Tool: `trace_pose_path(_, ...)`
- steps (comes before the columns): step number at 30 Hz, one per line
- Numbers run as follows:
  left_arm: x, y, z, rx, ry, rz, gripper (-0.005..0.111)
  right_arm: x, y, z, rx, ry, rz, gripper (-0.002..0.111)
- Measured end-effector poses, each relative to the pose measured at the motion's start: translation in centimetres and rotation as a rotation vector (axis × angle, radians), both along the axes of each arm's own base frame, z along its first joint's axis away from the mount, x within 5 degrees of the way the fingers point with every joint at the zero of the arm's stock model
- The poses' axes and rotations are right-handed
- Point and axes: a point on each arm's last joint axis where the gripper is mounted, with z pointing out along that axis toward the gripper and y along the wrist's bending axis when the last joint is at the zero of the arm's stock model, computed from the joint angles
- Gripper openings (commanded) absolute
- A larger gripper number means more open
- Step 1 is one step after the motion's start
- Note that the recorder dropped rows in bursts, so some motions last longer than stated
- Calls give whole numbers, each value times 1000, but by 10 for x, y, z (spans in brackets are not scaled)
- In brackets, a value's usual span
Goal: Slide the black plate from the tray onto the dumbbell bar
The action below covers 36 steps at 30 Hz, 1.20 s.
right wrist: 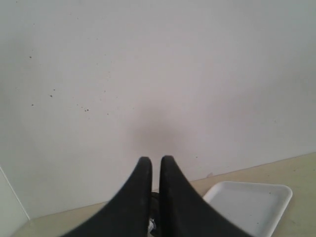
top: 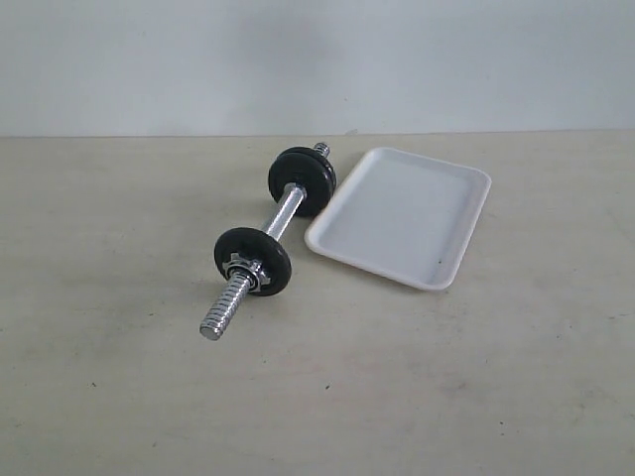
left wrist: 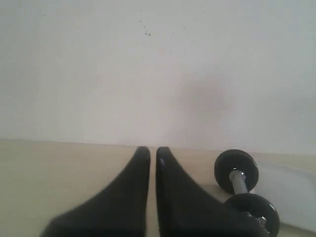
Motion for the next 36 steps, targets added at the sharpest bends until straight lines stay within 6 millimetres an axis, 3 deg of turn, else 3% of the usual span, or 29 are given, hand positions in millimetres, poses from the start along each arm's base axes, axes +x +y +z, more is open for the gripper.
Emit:
trace_pose_path(3, 0, 4, 0, -9, 3, 46, 4, 0, 0, -1, 0, 0, 0, 3)
trace_pose_path(9, 0, 18, -1, -191, 12, 178, 4, 0, 0, -1, 0, 0, 0, 3)
trace_pose_path(12, -2, 18, 8, -236, -14, 174, 4, 0, 0, -1, 0, 0, 0, 3)
trace_pose_path(19, -7, 13, 36, -81, -98, 131, 4, 0, 0, -1, 0, 0, 0, 3)
trace_pose_path(26, -11, 9, 48, 73, -145, 116, 4, 0, 0, -1, 2, 1, 0, 3)
trace_pose_path(31, -10, 7, 44, 152, -126, 98, 4, 0, 0, -1, 2, 1, 0, 3)
trace_pose_path(36, -5, 10, 25, 91, -38, 116, 4, 0, 0, -1, 2, 1, 0, 3)
